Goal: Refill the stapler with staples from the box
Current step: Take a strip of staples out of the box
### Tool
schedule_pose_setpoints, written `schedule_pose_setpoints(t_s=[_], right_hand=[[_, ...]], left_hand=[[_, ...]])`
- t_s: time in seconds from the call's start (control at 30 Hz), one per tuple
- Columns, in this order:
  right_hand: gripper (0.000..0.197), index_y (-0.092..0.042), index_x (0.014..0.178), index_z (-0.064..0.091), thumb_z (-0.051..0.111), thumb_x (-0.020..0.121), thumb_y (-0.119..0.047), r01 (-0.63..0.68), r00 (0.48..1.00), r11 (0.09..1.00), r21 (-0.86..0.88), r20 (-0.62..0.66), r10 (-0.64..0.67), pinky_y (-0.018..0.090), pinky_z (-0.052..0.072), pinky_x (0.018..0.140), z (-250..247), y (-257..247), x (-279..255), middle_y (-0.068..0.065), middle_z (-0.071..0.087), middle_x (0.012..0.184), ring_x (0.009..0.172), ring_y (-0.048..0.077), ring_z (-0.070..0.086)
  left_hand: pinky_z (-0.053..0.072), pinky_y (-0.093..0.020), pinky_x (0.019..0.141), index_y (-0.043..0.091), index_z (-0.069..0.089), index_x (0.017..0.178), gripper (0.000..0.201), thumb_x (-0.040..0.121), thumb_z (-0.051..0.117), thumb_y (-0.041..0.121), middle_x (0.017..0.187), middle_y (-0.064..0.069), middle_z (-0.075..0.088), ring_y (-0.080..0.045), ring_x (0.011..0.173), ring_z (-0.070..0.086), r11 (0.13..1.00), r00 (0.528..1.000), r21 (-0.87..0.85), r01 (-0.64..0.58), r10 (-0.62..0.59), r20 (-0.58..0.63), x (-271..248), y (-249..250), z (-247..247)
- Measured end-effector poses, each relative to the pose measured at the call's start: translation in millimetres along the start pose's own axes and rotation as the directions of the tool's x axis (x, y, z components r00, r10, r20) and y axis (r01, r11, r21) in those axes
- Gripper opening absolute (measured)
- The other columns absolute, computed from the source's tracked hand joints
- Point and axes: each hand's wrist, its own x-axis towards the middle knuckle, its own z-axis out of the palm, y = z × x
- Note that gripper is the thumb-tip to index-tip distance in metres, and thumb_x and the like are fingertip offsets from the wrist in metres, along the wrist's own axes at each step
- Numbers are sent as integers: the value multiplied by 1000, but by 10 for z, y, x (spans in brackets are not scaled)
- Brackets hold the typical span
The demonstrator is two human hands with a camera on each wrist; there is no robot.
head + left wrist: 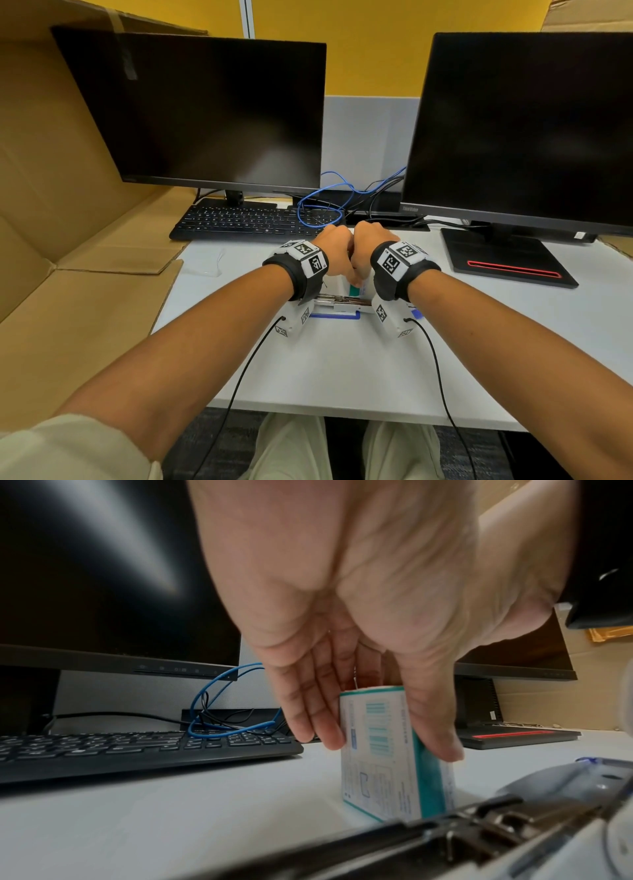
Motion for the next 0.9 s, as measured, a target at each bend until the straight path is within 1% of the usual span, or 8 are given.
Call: schedule_pose_setpoints(t_s=[0.13,0.27,0.4,0.5,0.57,0.7,0.8,0.9], right_hand=[[26,-12,94,58,76,77,-17,-10,1000,999,-44,0,10,37,52,70,-5,-50,-16,7,60,86,77,25,60],[23,-9,100,62,73,81,-18,-38,999,997,63,-25,40,36,50,65,35,-52,-11,6,57,76,73,24,60],[29,-10,103,55,74,81,-16,-89,995,985,146,-38,95,35,47,66,56,-19,-29,5,51,76,71,22,55],[34,-10,106,54,75,80,-15,-98,994,984,149,-32,104,35,47,67,41,-9,-43,3,45,70,66,21,52],[35,-10,107,56,76,78,-15,-90,995,988,125,-28,94,35,47,66,26,-18,-52,3,46,70,70,22,54],[39,-10,108,55,78,77,-15,-85,996,988,129,-14,87,34,47,66,18,-28,-57,3,45,71,67,20,53],[37,-10,105,53,77,77,-15,-73,997,990,124,-9,75,34,48,68,12,-20,-64,4,50,79,76,23,55],[38,-12,101,50,78,76,-13,-57,998,995,85,0,57,35,50,70,-10,-28,-87,7,53,90,79,24,56]], left_hand=[[56,-38,87,12,71,96,49,57,91,32,95,-4,72,-20,90,62,1000,1000,1,-11,11,-5,2,5,0],[56,-39,88,12,70,99,50,59,90,34,93,-2,67,-19,90,56,1000,1000,7,12,-12,3,8,0,4],[58,-42,84,13,71,96,57,49,93,36,95,-4,72,-21,89,64,999,999,-17,43,-43,-5,3,-16,2],[58,-43,85,12,70,95,56,49,93,35,94,-4,72,-23,88,66,999,999,-23,42,-42,-1,-6,3,-5],[59,-42,84,11,71,94,54,51,93,33,92,-4,73,-23,86,68,999,999,-24,39,-39,7,-18,17,-16],[59,-42,84,10,70,96,55,52,93,33,94,-5,73,-23,87,68,999,999,-22,49,-49,12,-25,15,-22],[59,-42,84,10,70,98,57,52,93,35,97,-6,71,-23,88,67,999,999,-17,48,-48,6,-23,11,-22],[58,-39,84,9,69,102,58,55,92,35,99,-7,71,-24,90,67,999,999,-8,46,-46,12,-16,3,-24]])
